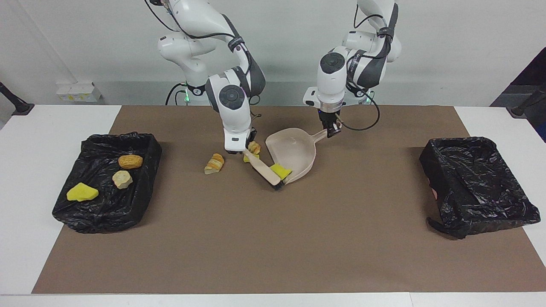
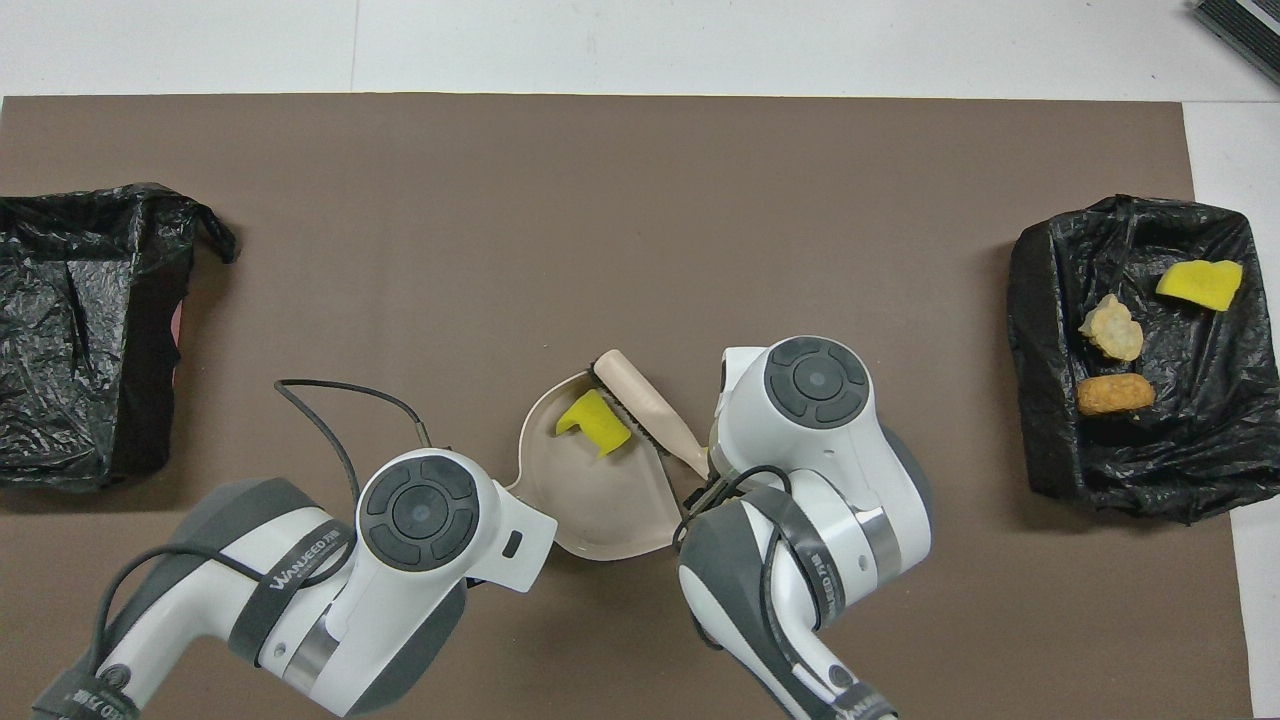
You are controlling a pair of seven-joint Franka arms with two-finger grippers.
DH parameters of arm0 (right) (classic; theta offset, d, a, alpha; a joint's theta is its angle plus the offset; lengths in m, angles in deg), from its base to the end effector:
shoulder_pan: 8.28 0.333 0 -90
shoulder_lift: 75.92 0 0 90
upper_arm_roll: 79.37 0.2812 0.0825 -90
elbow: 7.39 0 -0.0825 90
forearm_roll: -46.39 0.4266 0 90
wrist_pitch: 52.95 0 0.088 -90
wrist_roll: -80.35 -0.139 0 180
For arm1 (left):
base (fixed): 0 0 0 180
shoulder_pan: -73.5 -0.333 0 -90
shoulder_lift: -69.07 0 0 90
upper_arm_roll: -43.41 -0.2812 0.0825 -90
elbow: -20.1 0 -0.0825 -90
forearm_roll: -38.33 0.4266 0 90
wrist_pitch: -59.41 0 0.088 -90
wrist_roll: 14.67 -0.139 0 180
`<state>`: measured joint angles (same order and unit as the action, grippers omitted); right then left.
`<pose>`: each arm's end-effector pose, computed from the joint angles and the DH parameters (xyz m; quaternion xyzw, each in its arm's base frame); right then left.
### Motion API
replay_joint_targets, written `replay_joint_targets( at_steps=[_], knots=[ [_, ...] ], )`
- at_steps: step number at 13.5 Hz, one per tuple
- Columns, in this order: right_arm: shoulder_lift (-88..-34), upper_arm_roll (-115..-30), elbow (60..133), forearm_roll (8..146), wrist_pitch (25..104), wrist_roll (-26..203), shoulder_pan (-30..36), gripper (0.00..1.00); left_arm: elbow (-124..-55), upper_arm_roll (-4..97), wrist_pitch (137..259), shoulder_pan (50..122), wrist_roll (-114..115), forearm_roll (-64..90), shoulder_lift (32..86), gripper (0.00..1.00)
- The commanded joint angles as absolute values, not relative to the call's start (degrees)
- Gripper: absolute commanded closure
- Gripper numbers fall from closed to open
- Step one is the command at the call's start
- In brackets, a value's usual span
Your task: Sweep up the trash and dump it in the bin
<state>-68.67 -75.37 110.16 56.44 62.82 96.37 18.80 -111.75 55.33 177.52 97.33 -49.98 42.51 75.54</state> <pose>0.4893 0.3129 0.2761 -0.9277 -0.3562 0.0882 0.0691 0.4228 -0.2951 0.2920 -0.8009 0.5938 0.0646 0.0428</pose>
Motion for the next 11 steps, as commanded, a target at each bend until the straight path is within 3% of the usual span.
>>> replay_joint_targets(
  at_steps=[1,7,11],
  knots=[
    [-72.22,-76.37,108.38,58.52,56.06,96.78,17.48,1.0,-113.76,54.49,179.39,98.46,-48.6,41.93,77.07,1.0],
    [-73.89,-76.82,109.5,46.76,51.55,98.19,2.2,1.0,-113.32,54.57,179.56,98.64,-49.91,42.02,76.81,1.0],
    [-78.28,-76.73,119.32,43.49,60.84,97.94,-7.57,1.0,-113.5,54.57,179.47,98.64,-49.13,41.93,76.9,1.0]
  ],
)
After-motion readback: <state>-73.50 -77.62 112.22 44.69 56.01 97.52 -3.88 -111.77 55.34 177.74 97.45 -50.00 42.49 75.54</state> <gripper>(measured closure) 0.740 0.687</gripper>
